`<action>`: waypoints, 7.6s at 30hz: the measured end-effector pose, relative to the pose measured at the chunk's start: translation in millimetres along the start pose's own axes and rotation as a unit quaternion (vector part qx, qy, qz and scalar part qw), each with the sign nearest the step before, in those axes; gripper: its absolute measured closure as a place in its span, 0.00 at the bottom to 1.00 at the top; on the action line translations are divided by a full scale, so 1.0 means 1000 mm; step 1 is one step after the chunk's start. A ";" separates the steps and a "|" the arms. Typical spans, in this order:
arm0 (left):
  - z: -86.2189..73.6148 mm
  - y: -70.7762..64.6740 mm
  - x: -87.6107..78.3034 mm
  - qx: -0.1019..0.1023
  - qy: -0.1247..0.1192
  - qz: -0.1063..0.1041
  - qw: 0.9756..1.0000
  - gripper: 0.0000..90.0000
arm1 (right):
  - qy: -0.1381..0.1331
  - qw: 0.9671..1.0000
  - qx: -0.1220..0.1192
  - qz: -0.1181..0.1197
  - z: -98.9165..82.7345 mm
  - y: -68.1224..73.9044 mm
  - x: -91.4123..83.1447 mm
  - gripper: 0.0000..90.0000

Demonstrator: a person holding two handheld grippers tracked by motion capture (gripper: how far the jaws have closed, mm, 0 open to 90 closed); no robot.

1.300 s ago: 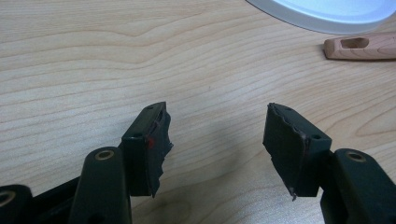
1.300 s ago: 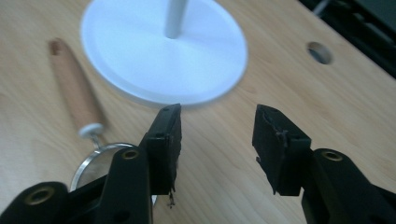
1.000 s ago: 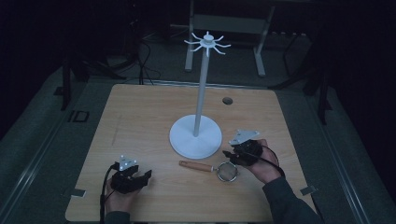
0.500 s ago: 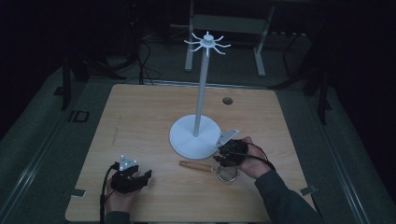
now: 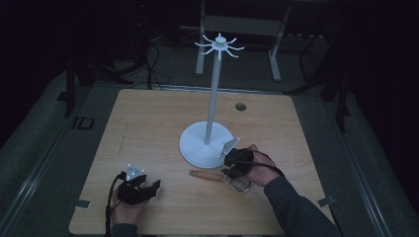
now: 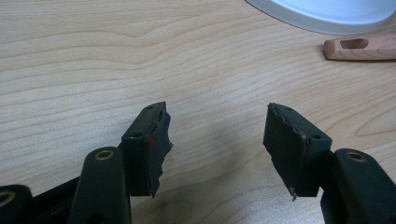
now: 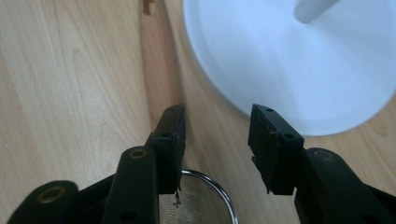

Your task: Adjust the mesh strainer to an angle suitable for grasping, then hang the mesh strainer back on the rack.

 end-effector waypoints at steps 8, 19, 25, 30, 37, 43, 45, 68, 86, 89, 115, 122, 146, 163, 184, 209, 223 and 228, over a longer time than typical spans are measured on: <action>0.000 0.000 0.000 -0.001 0.001 0.000 1.000 0.45 | 0.024 0.999 -0.018 0.033 0.001 0.013 0.013 0.60; 0.000 0.000 0.000 -0.001 0.003 -0.001 1.000 0.45 | 0.058 0.996 -0.026 0.059 -0.002 0.018 0.032 0.65; 0.000 0.001 0.000 -0.002 0.002 -0.001 1.000 0.45 | 0.077 0.994 -0.023 0.073 -0.004 0.017 0.039 0.70; 0.000 0.001 0.000 -0.002 0.003 -0.001 1.000 0.45 | 0.089 0.993 -0.021 0.078 -0.007 0.014 0.041 0.72; 0.000 0.001 0.000 -0.001 0.003 -0.001 1.000 0.45 | 0.097 0.992 -0.012 0.082 -0.009 0.013 0.040 0.74; 0.000 0.001 0.001 -0.001 0.003 -0.001 1.000 0.45 | 0.098 0.992 -0.015 0.082 -0.010 0.013 0.040 0.77; 0.000 0.001 0.001 -0.001 0.003 -0.001 1.000 0.45 | 0.094 0.992 -0.018 0.080 -0.010 0.013 0.039 0.77; 0.000 0.002 0.001 -0.003 0.003 0.000 1.000 0.45 | 0.023 0.998 -0.001 0.060 -0.011 0.008 0.019 0.77; 0.000 0.001 0.001 -0.001 0.003 0.000 1.000 0.45 | -0.040 0.999 0.020 0.024 -0.007 0.001 0.006 0.77; 0.000 0.001 0.001 -0.001 0.002 0.000 1.000 0.45 | -0.056 0.998 0.028 0.017 -0.006 -0.001 0.003 0.77; 0.000 0.000 0.001 0.001 0.003 0.001 1.000 0.45 | -0.149 0.985 0.077 -0.033 0.000 -0.018 -0.025 0.78; 0.000 0.001 0.001 -0.001 0.002 0.002 1.000 0.45 | -0.173 0.980 0.091 -0.046 0.002 -0.024 -0.032 0.78; 0.000 0.001 0.001 0.002 0.000 0.003 1.000 0.44 | -0.258 0.954 0.123 -0.088 0.009 -0.031 -0.061 0.78; 0.001 0.002 0.000 0.002 0.002 0.002 1.000 0.44 | -0.297 0.938 0.137 -0.112 0.016 -0.037 -0.076 0.78; 0.001 0.001 0.001 0.001 0.000 0.002 1.000 0.44 | -0.344 0.918 0.146 -0.130 0.030 -0.043 -0.098 0.78; 0.001 0.001 0.001 0.001 0.002 0.002 1.000 0.44 | -0.385 0.898 0.163 -0.139 0.037 -0.050 -0.121 0.78; 0.001 0.002 0.001 -0.001 0.000 0.004 1.000 0.44 | -0.400 0.891 0.162 -0.141 0.043 -0.051 -0.130 0.78; 0.001 0.003 0.001 -0.002 -0.001 0.004 1.000 0.44 | -0.403 0.889 0.161 -0.144 0.046 -0.053 -0.134 0.78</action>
Point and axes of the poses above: each handheld gripper's, and its own axes: x roughly forward along the jaws, z roughly out of its top, y roughly to its left, the point moved 2 cm from there along x, roughly forward along the jaws, and after that the axes turned 14 degrees about -y, right-handed, at the moved point
